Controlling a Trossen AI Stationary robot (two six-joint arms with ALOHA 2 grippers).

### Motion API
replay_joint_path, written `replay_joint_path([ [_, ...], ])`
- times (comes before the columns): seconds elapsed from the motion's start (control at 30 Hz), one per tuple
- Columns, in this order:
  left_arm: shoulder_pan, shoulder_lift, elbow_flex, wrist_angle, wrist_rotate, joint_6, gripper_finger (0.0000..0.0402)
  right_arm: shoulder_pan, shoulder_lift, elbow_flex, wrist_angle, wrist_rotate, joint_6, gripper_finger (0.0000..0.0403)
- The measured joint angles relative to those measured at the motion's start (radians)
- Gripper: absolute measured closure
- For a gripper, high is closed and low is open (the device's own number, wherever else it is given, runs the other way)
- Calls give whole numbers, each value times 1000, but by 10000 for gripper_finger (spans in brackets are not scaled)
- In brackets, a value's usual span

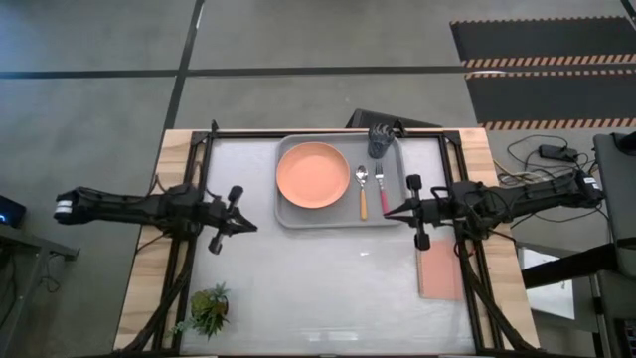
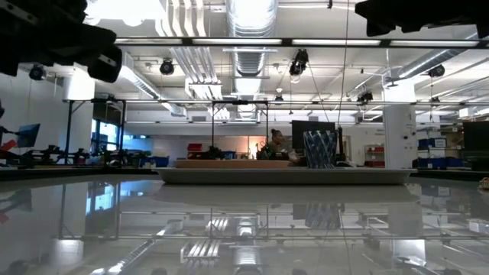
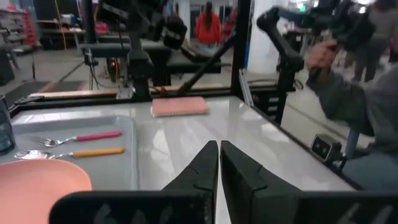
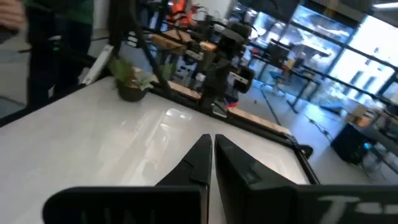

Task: Pick and place plate/cup/fork/spoon on tray
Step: Return to Home Position

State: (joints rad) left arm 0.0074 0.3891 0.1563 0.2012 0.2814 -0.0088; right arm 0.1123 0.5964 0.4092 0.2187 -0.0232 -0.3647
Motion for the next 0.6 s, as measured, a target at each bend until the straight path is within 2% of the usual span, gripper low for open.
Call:
replay_joint_path([
  [0.17,0,-129,-73,-3,-1,-30,402,0,-8,-36,16,-80,-56,394],
  [0.43,0,-279,-147,-4,-6,-39,402,-24,-127,-109,77,-55,-44,394],
  [0.6,0,-309,-148,-23,-8,-39,402,-26,-242,-175,75,-55,-34,394],
])
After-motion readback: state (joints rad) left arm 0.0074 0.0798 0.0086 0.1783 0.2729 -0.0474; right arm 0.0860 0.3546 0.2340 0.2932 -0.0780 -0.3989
